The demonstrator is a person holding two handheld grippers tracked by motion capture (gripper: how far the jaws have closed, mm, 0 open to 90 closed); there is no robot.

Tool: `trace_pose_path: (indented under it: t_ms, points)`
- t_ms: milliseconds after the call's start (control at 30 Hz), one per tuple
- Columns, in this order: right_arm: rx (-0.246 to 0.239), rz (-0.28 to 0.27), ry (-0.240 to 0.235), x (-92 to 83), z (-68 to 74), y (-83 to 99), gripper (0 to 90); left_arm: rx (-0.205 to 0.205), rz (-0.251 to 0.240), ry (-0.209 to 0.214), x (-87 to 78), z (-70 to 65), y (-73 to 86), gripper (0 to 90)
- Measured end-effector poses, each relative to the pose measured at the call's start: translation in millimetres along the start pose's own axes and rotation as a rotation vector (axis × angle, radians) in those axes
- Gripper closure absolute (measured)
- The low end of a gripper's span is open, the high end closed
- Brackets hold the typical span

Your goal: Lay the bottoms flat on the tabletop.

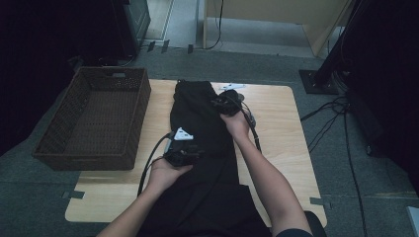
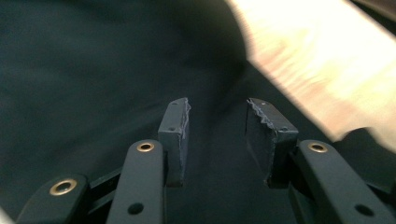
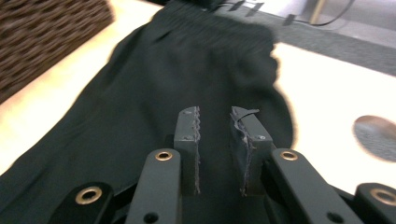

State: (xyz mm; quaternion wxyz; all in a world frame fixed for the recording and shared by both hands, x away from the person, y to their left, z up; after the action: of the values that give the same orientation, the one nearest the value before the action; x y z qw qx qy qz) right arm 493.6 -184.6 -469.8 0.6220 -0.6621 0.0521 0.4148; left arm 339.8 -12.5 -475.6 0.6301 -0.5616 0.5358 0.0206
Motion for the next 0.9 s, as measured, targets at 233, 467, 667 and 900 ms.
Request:
trace_pose_path:
  t_ms: [233, 467, 667, 900]
  points:
    - [-0.012, 0.032, -0.049, -16.3, 15.6, 41.0, 73.6, -0.025, 0.040, -0.048, -0.6, 36.4, 18.3, 61.4]
    - [0.001, 0.070, -0.094, -46.1, 24.1, 89.5, 72.3, -0.025, 0.074, -0.045, 2.4, 38.3, 46.4, 62.5]
    - [-0.038, 0.113, -0.111, -67.5, 39.9, 132.0, 68.3, 0.032, 0.117, -0.068, 11.0, 31.6, 57.7, 60.7]
    - [-0.088, 0.122, -0.068, -73.0, 38.7, 152.8, 73.3, 0.069, 0.106, -0.108, 21.5, 33.6, 48.9, 62.8]
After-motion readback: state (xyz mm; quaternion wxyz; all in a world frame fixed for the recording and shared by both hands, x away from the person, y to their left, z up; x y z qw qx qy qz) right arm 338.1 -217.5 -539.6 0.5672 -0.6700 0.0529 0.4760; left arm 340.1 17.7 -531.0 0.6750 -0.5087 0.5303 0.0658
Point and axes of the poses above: each handheld gripper's, and its own axes: x roughly forward along the jaws, y roughly out of its underside, z roughly to its left, the point moved 4 cm from there along x, roughly forward along the jaws
